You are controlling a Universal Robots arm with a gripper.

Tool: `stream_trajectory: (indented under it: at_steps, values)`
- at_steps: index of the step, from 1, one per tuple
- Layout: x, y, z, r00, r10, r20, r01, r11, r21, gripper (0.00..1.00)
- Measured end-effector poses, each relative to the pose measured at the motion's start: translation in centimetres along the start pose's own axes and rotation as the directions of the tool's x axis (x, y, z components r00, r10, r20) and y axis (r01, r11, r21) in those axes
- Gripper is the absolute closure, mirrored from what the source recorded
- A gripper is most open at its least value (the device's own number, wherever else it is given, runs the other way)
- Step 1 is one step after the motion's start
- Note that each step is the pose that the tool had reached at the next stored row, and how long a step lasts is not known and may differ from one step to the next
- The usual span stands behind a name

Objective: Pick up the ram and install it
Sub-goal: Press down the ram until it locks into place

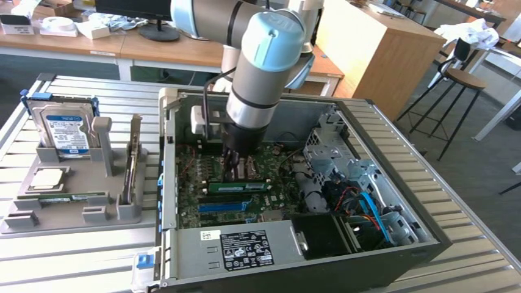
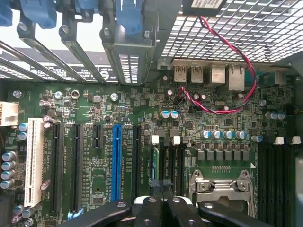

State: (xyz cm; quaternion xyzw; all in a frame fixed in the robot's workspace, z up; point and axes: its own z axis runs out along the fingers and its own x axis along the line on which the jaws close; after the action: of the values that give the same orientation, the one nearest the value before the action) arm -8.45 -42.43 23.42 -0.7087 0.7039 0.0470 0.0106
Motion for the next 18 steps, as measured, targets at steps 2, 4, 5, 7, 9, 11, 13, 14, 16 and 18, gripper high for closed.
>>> stream_trajectory:
  at_steps: [2,4,5,7,9,11,13,14,16,18]
  values:
    - [0.01,0.0,0.13,1.0,0.0,-0.0001,0.0,1.0,0.0001,0.9]
    - [0.03,0.0,0.27,1.0,0.0,-0.0002,0.0,1.0,0.0001,0.9]
    - [0.03,-0.01,0.34,1.0,0.0,-0.0002,0.0,1.0,0.0002,0.9]
    - [0.04,-0.01,0.4,1.0,0.0,-0.0004,0.0,1.0,0.0001,0.9]
    - [0.04,-0.01,0.4,1.0,0.0,-0.0005,0.0,1.0,0.0,0.9]
    - [0.04,-0.01,0.42,1.0,0.0,-0.0003,0.0,1.0,0.0002,0.9]
    - [0.04,-0.02,0.53,1.0,0.0,0.0001,0.0,1.0,0.0004,0.9]
    - [0.05,-0.02,0.56,1.0,0.0,-0.0002,0.0,1.0,0.0002,0.9]
    - [0.05,-0.02,0.56,1.0,0.0,-0.0004,0.0,1.0,0.0001,0.9]
    - [0.05,-0.02,0.56,1.0,0.0,-0.0004,0.0,1.0,0.0001,0.9]
